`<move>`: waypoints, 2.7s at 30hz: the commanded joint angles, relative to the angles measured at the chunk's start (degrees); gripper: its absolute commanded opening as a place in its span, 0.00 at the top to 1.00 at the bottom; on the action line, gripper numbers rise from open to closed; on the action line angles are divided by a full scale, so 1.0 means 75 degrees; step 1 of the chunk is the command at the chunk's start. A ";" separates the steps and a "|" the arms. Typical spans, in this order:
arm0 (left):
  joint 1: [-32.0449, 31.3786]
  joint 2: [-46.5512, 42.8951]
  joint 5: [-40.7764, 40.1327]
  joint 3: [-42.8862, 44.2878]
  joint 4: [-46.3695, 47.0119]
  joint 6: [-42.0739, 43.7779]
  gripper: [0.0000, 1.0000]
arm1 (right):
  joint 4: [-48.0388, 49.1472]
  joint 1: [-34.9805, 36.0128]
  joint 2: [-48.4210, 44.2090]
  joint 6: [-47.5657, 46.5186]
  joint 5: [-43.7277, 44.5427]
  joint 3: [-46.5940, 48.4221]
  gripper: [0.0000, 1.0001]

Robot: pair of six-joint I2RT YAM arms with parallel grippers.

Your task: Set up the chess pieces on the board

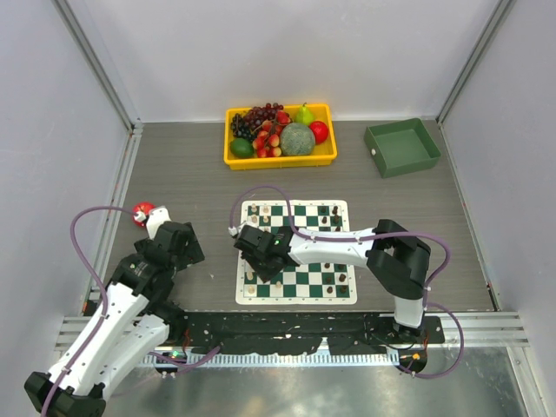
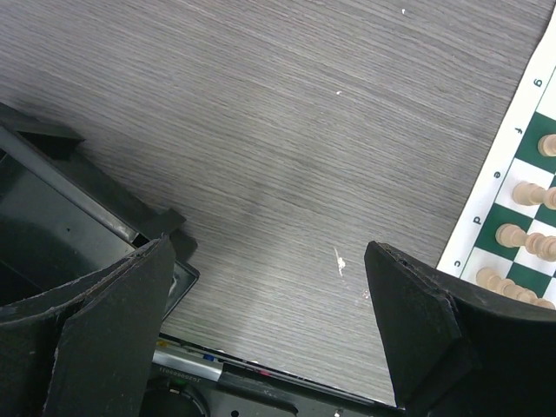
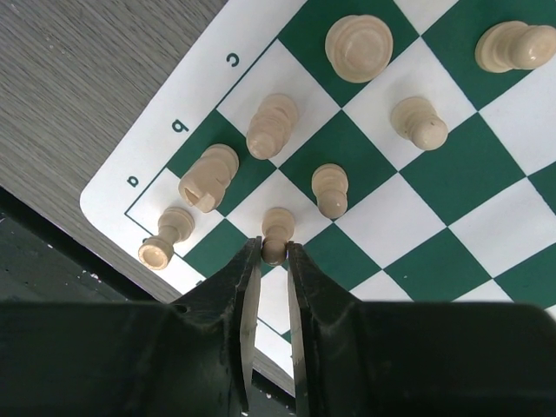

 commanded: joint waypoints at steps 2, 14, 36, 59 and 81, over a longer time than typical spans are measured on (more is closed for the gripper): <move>0.0042 0.0046 -0.0217 0.0160 0.0013 -0.0089 0.01 | 0.0020 0.0049 0.0021 -0.0103 -0.0066 0.0305 0.75; 0.0042 -0.0048 -0.0264 0.0160 -0.0034 -0.0089 0.01 | -0.0121 0.0026 -0.0470 -0.0056 -0.0019 0.0435 0.62; 0.0042 -0.0060 0.0017 0.0078 0.0165 -0.0113 0.01 | -0.0062 0.0026 -0.1491 0.0296 0.0028 -0.0913 0.52; 0.0042 -0.0095 0.0029 -0.0051 0.0282 -0.0125 0.01 | -0.0343 0.0026 -0.1033 0.0108 -0.0195 -0.0937 0.66; 0.0042 -0.0048 0.0158 -0.0098 0.0411 -0.0078 0.01 | -0.0145 0.0038 -0.1197 -0.0032 -0.0511 -0.0831 0.82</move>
